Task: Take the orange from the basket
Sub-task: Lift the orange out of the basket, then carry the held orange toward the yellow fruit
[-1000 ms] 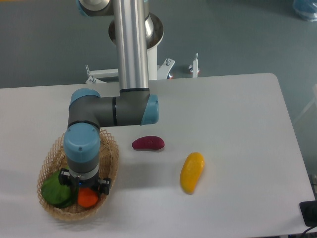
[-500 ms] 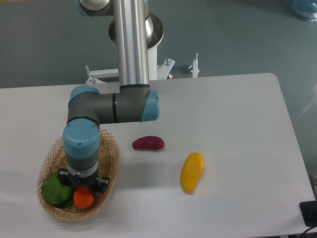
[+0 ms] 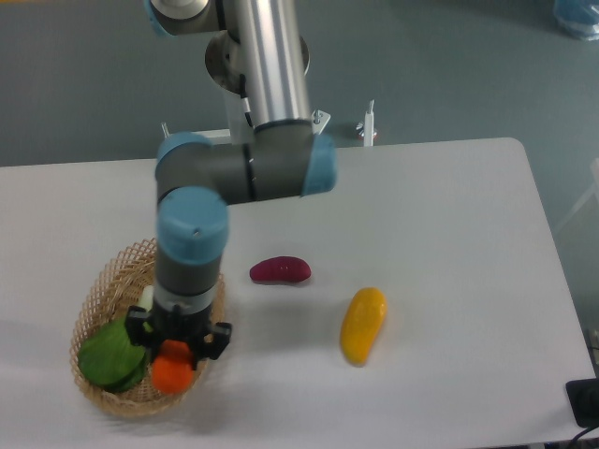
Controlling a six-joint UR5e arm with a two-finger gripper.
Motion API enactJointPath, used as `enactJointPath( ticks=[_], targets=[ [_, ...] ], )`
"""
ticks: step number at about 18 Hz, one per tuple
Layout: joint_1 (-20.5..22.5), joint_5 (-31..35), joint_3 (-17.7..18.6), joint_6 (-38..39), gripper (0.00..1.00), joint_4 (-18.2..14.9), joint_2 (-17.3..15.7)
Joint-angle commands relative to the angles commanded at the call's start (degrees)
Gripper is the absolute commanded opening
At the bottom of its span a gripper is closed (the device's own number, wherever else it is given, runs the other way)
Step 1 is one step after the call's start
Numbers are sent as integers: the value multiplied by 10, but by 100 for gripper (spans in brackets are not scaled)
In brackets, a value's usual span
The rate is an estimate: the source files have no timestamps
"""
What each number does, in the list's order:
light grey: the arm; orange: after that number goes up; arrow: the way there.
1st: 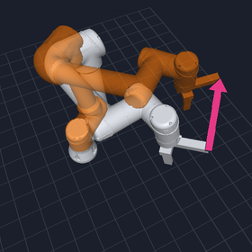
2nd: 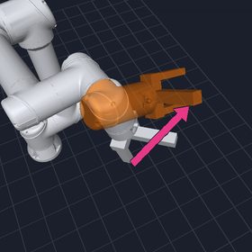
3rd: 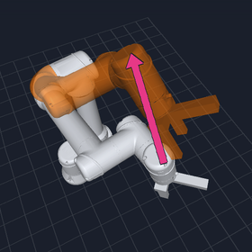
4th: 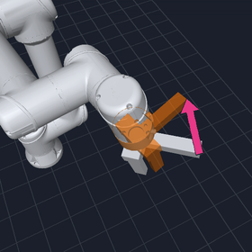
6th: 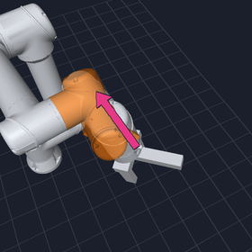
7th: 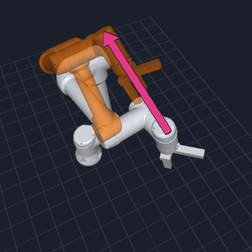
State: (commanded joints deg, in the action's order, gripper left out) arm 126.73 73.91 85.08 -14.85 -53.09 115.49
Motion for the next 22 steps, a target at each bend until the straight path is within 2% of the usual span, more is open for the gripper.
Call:
enactJointPath(
  ticks=[8,11,15,22],
  targets=[
    [81,14,-4,-85,54,-1,-19],
    [121,22,-1,-150,54,-7,-25],
    [155,25,-2,-227,54,-9,-25],
    [186,101,10,-363,55,-18,-24]
  ],
)
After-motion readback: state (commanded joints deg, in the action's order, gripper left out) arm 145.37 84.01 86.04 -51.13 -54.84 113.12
